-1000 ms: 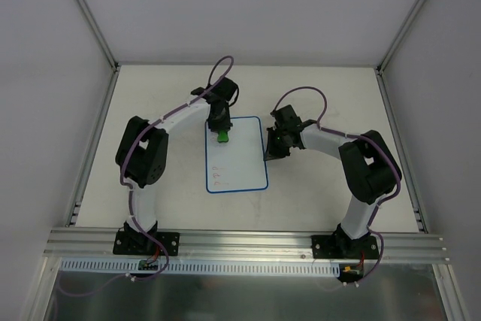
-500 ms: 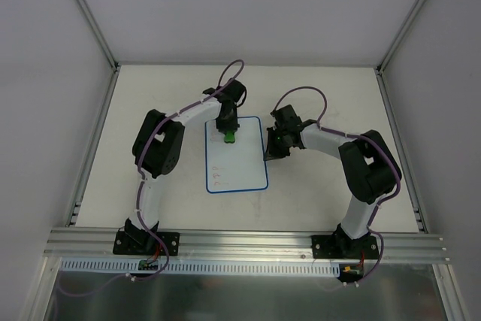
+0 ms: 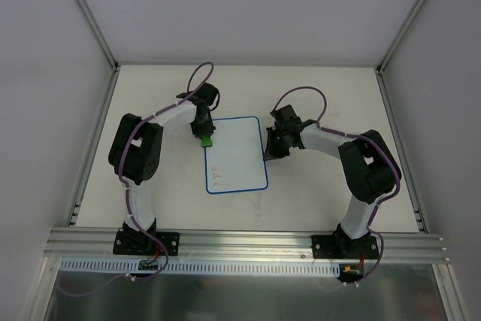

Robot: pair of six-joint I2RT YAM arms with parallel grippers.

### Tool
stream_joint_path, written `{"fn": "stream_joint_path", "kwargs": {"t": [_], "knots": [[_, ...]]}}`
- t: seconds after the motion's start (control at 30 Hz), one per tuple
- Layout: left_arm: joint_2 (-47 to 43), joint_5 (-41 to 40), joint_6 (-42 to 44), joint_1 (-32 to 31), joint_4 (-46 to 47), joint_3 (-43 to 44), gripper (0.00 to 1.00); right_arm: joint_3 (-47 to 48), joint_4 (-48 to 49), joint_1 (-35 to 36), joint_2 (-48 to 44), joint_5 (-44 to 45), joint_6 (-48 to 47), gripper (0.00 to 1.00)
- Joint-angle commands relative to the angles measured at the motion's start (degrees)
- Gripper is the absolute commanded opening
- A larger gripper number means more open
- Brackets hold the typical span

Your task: Erase the whiteboard

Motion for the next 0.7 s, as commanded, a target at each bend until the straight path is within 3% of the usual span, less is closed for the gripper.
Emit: {"fn": "stream_joint_path", "kwargs": {"t": [0.0,0.33,0.67], "knots": [[-0.4,-5.0,0.6,4.0,-7.6,-4.4,0.00,-1.9,-6.2,-0.3,3.4,4.8,-1.8,0.00],[-0.8,-0.4,5.1,3.5,-7.6,7.9,0.00,-1.9,-6.1,-0.4,3.2,4.9,-2.0,0.00],[7.3,4.6,10.4,-1.9,-7.6,20.9,0.00,-1.6,-6.2,-0.3,3.2,4.7,-2.3,0.00]]}}
